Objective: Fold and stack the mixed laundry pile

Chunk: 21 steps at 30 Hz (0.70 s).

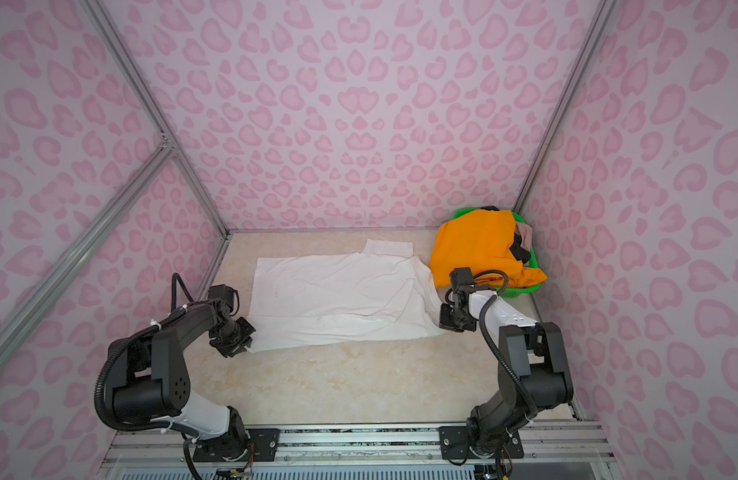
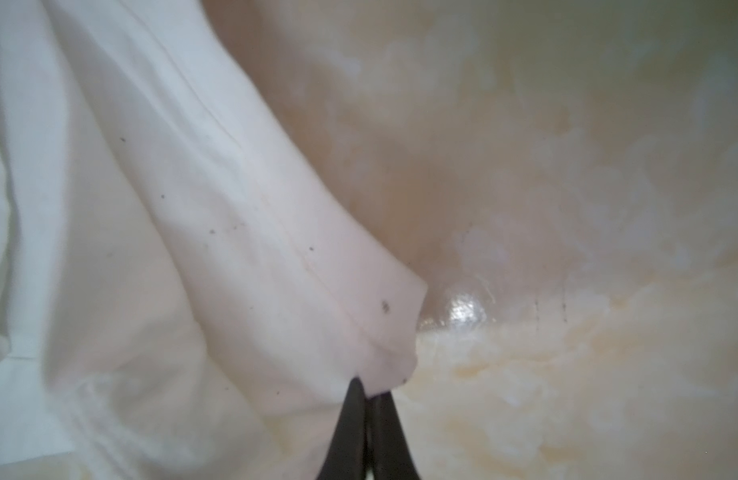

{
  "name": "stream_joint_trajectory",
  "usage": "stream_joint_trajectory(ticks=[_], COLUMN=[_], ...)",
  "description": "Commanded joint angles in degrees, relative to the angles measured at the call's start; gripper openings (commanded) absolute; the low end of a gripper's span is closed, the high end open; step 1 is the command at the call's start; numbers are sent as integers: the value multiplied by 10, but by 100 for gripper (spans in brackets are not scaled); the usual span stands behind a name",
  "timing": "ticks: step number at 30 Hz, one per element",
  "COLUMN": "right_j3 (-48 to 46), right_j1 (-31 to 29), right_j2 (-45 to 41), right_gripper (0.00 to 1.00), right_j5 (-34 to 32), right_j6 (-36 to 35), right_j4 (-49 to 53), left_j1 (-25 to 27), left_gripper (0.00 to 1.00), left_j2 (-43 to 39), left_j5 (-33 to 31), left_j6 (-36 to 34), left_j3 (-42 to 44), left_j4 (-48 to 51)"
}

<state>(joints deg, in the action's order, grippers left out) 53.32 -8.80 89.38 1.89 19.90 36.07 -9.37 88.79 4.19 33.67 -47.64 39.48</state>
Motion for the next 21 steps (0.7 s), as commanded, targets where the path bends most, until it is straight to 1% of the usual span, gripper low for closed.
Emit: stream_joint_trajectory(ticks=[1, 3, 5, 9, 11, 12, 14, 16, 19, 21], right_j3=[-21, -39, -51, -71, -79, -82, -78, -53, 11, 51], right_j1=[-9, -15, -16, -19, -22, -26, -38, -51, -88, -112], right_j2=[-24, -44, -56, -85, -103, -112, -119, -119, -125, -127], right_gripper=[1, 0, 0, 0, 0, 2, 16, 30, 40, 44], right_j5=[-12, -20, -26, -32, -37, -44, -71, -105, -154, -144], right_j6=[11, 18, 23, 33, 38, 38, 31, 18, -3, -23], right_j4=[31, 36, 43, 67, 81, 87, 107, 137, 178, 189], left_j1=[-2, -1, -1, -1, -1, -1, -2, -1, -1, -2], left_gripper=[9, 8, 8, 8, 8, 8, 8, 9, 12, 12], left_j2=[-28, -52, -69, -71, -70, -69, -70, -72, -73, -73], left_j5=[-73, -109, -127, -125, -113, -104, -97, -99, -97, -101], left_j6=[21, 30, 45, 54, 57, 60, 64, 66, 65, 64], left_j3=[-5, 1, 14, 31, 38, 42, 52, 64, 68, 67], left_j4=[77, 102, 110, 117, 113, 108, 91, 78, 71, 69])
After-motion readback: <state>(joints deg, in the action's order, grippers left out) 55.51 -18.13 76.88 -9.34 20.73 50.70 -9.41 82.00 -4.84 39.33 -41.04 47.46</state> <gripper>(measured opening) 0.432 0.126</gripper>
